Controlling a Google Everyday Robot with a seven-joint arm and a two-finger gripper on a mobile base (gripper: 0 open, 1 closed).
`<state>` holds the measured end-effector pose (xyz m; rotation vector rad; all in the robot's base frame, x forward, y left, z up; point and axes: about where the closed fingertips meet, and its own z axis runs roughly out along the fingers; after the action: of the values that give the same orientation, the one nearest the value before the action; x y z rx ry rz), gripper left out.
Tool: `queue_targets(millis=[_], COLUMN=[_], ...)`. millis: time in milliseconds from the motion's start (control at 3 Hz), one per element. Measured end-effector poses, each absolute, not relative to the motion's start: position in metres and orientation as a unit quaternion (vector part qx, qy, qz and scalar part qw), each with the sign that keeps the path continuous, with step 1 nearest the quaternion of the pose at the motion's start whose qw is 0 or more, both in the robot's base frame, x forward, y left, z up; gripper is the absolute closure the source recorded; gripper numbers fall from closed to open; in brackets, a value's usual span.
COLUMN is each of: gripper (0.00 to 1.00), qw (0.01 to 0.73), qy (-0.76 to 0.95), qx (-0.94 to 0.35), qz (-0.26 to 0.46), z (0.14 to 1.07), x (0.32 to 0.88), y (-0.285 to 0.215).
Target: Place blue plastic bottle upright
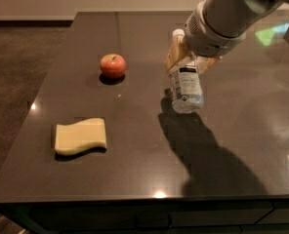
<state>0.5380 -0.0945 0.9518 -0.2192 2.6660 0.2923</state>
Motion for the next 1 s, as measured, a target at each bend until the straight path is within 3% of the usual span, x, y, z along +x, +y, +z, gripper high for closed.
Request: queue_targets(millis=[667, 1000], gripper=[1.00, 1.00], qw=[0.284, 0.289], qy=[0.924, 0.909], qx=[-0.175, -0.237], qz=[0.188, 0.186], z=[0.9666, 0.9680], x=[0.5321, 0.5301], y=[-0.0892, -0.0865])
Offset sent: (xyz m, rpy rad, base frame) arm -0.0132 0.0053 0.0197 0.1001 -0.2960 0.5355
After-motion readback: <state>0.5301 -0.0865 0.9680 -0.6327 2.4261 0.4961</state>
